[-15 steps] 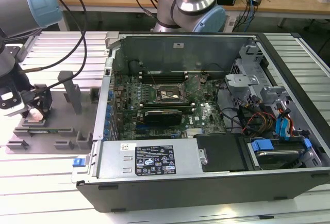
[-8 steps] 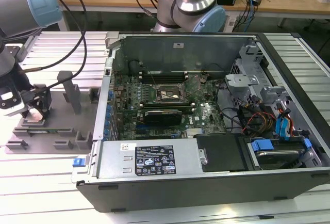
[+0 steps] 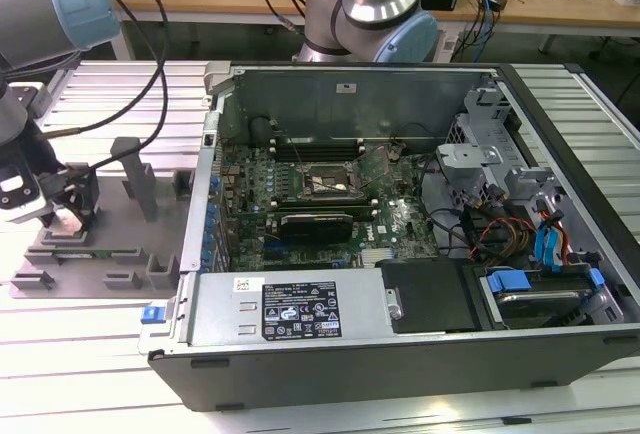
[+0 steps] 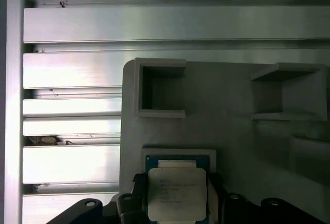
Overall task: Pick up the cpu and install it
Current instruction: 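Pick up the cpu and move it towards the insertion slot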
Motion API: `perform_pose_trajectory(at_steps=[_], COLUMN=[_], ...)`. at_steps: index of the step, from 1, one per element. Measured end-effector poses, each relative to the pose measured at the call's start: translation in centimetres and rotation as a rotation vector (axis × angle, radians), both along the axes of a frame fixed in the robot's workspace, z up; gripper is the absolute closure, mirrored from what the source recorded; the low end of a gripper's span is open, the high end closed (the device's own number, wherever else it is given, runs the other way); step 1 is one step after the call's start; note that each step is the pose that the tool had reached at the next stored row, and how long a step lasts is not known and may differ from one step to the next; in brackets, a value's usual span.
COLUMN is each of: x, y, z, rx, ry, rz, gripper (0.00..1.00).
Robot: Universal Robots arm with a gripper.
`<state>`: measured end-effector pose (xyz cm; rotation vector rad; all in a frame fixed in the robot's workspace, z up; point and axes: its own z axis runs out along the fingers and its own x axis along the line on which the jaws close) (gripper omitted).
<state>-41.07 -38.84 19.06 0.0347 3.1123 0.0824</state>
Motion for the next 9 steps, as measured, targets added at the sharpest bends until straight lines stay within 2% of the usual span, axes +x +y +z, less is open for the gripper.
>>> perform_pose_trajectory(at_steps=[1, 2, 3, 7, 9], x=[-0.01, 0.0, 0.01, 0.05, 0.11], y=[0.0, 0.0, 0.0, 0.0, 0.01], z=[0.01, 0.26, 1.2, 2.21, 3.22], rx=[-0.0001, -0.0001, -0.0001, 0.0, 0.0], ry=[0.0003, 0.0003, 0.0002, 0.0002, 0.0001], rz=[0.024, 0.027, 0.027, 0.027, 0.027], gripper=[0.45, 0.45, 0.45, 0.45, 0.45])
